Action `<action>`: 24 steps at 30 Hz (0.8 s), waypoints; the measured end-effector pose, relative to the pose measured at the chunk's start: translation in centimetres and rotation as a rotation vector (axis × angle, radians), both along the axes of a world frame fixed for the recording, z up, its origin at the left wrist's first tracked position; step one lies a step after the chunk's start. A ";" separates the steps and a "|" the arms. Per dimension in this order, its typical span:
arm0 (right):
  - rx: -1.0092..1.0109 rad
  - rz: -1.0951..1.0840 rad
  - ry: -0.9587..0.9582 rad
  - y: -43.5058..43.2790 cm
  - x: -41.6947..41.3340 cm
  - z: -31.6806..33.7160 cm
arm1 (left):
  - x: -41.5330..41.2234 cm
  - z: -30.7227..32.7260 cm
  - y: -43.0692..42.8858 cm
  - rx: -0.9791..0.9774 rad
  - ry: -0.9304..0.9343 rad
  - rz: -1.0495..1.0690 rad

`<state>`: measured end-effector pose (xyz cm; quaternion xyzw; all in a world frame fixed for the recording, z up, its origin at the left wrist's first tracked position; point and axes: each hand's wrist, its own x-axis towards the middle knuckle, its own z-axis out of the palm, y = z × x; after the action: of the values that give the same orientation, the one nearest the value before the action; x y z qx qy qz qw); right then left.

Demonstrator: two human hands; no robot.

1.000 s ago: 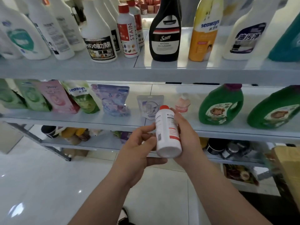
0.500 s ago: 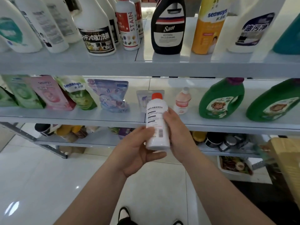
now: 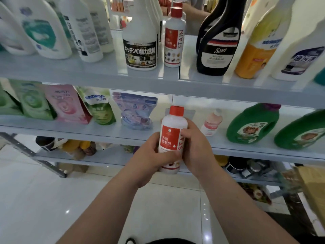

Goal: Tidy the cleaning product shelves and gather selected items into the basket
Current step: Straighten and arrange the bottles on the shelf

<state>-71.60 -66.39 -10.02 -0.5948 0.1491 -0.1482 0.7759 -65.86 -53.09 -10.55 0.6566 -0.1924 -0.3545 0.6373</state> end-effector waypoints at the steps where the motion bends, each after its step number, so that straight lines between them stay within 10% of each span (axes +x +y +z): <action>1: -0.064 0.021 -0.007 0.2 0.4 0.1 | 0.4 0.0 0.6 0.030 -0.082 0.033; 12: -1.047 -0.115 0.193 1.0 3.5 2.9 | 4.5 0.2 5.0 0.458 -1.022 0.147; 20: -1.183 0.003 0.060 4.8 4.5 4.2 | 8.2 0.6 9.7 0.233 -0.451 -0.305; 24: -1.124 -0.053 0.047 6.9 5.4 3.4 | 9.0 -0.1 11.2 0.223 -0.465 -0.329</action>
<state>-66.21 -59.49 -6.66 -0.9159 0.0795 -0.2112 0.3321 -56.90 -41.89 -10.66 0.7461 -0.3967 -0.3124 0.4341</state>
